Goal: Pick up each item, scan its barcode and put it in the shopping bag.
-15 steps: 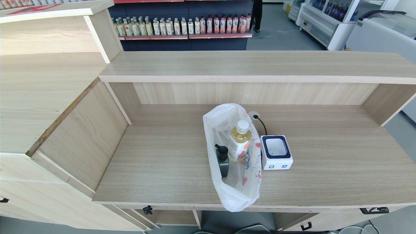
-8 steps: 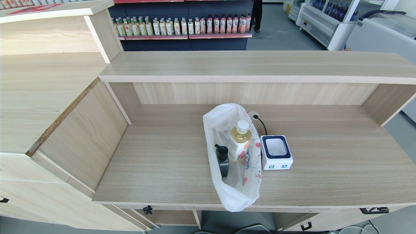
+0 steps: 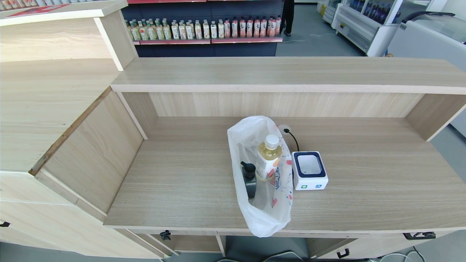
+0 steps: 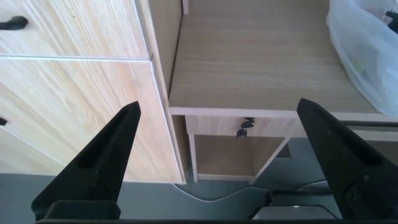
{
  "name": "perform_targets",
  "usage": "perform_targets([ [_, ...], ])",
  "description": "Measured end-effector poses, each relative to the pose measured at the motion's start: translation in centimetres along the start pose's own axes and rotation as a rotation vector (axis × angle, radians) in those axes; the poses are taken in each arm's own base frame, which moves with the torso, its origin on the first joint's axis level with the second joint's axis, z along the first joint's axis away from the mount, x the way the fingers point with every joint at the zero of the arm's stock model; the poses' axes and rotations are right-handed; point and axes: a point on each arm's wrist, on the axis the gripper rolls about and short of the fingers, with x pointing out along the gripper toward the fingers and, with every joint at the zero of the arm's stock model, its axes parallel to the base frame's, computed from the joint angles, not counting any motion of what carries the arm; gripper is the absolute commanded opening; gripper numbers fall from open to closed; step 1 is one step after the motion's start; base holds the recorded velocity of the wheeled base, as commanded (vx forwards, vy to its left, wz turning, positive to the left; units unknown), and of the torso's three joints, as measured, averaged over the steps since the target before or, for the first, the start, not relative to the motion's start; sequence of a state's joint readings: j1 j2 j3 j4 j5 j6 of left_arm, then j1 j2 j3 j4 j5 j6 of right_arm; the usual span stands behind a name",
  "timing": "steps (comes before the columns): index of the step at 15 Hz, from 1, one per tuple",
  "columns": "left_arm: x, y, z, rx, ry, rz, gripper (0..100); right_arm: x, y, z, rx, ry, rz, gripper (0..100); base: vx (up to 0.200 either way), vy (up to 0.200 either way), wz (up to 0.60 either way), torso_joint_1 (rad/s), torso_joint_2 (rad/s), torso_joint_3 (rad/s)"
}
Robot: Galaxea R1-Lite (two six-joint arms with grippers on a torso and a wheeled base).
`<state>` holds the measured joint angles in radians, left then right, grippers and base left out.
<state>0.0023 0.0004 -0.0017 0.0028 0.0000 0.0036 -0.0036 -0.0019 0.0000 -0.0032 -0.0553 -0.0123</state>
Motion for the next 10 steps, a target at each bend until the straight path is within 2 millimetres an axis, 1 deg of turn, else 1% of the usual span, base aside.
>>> perform_targets([
  [10,0.0,0.0,0.0,0.002,0.0,0.0,100,0.0,0.0,0.0,-0.005,0.0,0.001,100,0.0,-0.2,0.0,0.005,0.0,0.0],
])
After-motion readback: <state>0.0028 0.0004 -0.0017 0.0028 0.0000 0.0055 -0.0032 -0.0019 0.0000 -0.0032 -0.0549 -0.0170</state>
